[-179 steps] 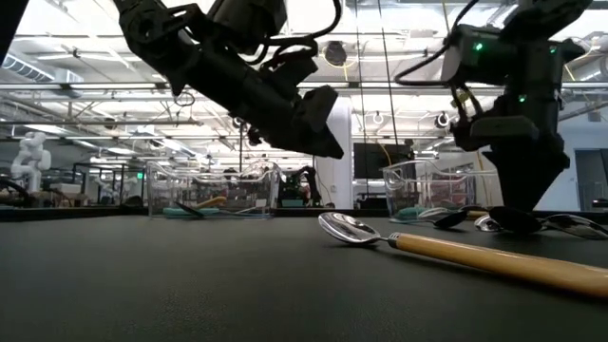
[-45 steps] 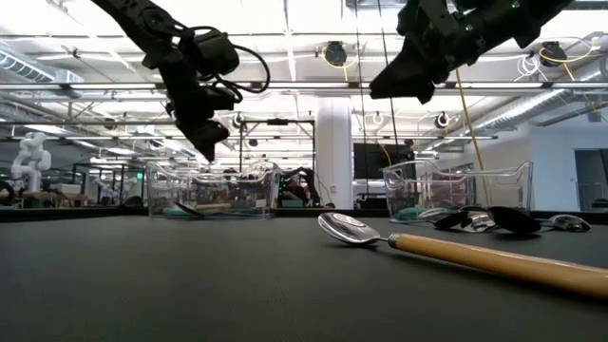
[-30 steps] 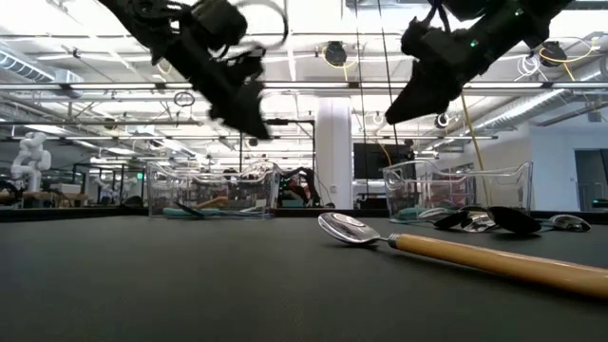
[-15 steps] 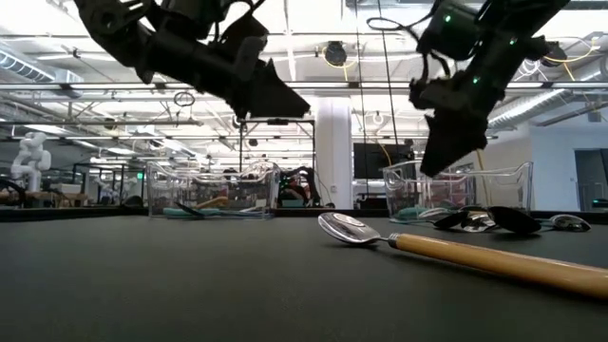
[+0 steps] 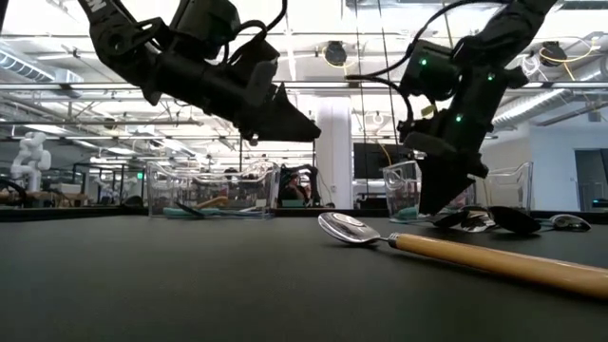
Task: Sort silverware by color (type)
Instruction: Put the blue spoon into the top left transparent bin, then put the yellow spoon into the bottom transparent bin
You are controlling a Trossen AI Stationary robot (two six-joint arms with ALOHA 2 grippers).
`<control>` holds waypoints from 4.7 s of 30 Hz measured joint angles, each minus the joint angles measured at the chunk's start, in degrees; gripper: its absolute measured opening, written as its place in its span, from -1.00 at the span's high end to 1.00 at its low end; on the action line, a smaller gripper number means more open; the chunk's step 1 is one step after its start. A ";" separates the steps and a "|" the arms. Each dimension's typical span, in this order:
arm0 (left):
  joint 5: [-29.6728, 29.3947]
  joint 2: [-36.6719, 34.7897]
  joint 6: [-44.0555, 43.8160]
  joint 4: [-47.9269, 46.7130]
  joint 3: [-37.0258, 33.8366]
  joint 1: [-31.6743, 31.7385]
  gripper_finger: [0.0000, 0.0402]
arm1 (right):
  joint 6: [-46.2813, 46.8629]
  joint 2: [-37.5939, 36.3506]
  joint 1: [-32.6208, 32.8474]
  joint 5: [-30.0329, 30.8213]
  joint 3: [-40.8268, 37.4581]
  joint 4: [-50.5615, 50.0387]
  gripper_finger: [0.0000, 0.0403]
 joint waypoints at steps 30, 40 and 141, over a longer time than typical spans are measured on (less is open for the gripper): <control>-0.22 -0.02 7.48 0.24 0.01 0.00 0.01 | -17.20 -3.53 2.82 -15.10 -0.09 19.70 0.97; -0.59 0.23 25.21 1.60 0.04 -3.03 0.01 | -14.15 -3.62 2.86 -23.67 -0.07 27.09 0.97; -25.50 -24.82 -21.38 -41.71 1.38 -16.89 -0.27 | 21.03 26.28 33.69 -3.50 24.85 9.54 0.07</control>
